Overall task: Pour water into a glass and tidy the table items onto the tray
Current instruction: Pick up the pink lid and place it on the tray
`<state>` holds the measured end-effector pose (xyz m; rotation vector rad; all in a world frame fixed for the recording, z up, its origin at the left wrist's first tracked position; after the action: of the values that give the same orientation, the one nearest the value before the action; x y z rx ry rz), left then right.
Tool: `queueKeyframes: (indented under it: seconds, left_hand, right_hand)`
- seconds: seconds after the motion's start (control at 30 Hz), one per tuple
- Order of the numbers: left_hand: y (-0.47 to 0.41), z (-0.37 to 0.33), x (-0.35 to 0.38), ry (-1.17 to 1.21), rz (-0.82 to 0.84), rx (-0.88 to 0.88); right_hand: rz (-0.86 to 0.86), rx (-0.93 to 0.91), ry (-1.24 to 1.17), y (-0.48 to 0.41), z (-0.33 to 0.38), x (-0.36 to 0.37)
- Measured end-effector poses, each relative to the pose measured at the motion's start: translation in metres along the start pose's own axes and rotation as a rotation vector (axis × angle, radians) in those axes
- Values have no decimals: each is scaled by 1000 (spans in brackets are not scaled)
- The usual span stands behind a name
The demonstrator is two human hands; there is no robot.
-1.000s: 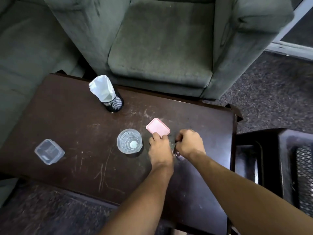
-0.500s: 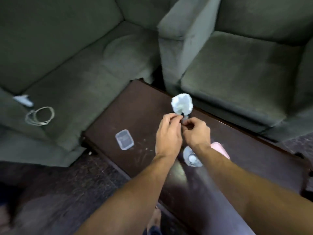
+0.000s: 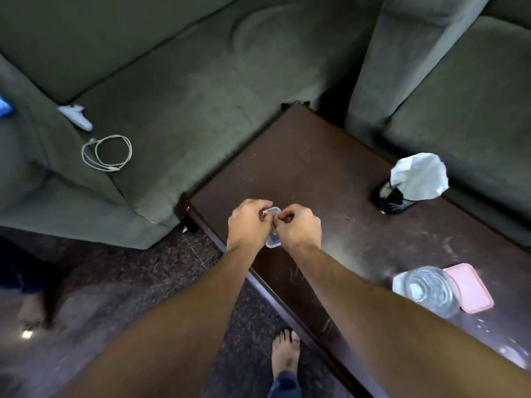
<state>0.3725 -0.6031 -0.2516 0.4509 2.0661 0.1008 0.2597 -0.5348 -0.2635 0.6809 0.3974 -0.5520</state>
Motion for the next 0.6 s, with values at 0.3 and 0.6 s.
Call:
queueKeyframes:
  seconds: [0.3, 0.6]
  left_hand:
    - [-6, 5, 6, -75, 23, 78]
    - [6, -6, -4, -51, -200, -30]
  right_hand:
    - [23, -9, 47, -7, -9, -5]
    - [-637, 9, 53, -13, -37, -179]
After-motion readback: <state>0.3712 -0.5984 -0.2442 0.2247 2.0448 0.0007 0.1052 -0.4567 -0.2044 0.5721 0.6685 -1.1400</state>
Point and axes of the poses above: each hand's wrist, its own y-axis away from the middle knuckle, its own x-axis out of the palm, z = x × y, the point moved 5 cm from there along -y, towards the middle knuckle, and after that the axes turned 3 degrees about -y, right-handed, at the moved point
